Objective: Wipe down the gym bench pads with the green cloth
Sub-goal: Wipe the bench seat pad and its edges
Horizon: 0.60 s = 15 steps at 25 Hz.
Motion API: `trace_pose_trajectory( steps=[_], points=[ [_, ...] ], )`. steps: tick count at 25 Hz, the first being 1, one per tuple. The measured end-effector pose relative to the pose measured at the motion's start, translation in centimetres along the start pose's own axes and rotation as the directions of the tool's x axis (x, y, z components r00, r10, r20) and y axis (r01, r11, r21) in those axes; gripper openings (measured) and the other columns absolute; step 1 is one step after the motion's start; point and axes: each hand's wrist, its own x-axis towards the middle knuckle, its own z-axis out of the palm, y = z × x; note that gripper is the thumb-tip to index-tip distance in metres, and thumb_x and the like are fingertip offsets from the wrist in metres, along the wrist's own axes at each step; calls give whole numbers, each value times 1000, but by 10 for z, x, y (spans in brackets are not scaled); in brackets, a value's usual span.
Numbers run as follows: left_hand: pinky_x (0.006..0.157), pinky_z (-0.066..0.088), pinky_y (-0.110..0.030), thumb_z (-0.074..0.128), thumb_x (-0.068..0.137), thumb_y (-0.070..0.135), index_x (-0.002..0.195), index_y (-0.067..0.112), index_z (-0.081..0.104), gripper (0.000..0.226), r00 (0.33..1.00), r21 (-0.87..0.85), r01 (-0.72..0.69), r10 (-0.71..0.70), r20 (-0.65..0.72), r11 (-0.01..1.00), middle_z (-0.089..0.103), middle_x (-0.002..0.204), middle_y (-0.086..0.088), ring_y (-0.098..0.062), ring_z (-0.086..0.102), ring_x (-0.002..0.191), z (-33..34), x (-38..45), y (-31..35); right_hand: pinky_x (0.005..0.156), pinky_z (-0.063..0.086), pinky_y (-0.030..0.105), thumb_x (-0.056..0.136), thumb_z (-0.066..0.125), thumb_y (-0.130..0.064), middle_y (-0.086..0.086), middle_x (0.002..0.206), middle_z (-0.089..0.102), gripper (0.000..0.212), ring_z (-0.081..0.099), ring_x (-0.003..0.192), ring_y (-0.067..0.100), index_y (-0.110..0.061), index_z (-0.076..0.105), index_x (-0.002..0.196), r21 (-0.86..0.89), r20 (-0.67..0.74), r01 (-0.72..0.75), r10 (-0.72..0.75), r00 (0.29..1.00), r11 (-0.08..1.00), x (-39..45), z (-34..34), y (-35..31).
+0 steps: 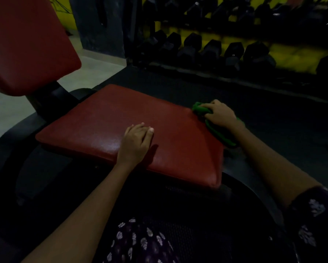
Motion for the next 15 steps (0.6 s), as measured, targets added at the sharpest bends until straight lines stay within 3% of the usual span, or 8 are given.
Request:
trace_pose_trajectory(
  steps=[3,5,12,15],
  points=[
    [106,29,-37,39,94,28,99,0,71,43,1000,-38,29,-29,2,999,69,108,-15,-25,56,116,-3,-1,4,90,40,36,94,51,-31,15,127,41,45,48,113,34,-26,44,139,272,-40,-174,192,981,946,-39,1,22],
    [104,33,-40,43,97,24,97,-1,71,37,999,-44,39,-39,1,998,68,107,-17,-27,58,114,-5,-2,7,90,37,34,95,50,-31,15,127,39,44,48,112,33,-26,43,138,384,-55,-214,253,966,898,-67,6,17],
    [94,44,-39,41,94,29,95,-2,71,44,1000,-47,13,-13,0,999,70,102,-17,-30,62,106,-4,-4,9,82,34,27,93,53,-26,1,110,35,45,52,97,25,-29,45,137,527,-99,-267,370,924,807,-189,22,-32],
    [84,47,-39,43,96,26,87,-2,69,40,1000,-30,-12,11,-14,999,70,91,-15,-30,64,90,-3,-3,9,76,36,24,90,57,-20,-1,108,35,49,49,87,17,-30,46,137,581,-155,-237,393,907,778,-238,34,-59]
  ],
)
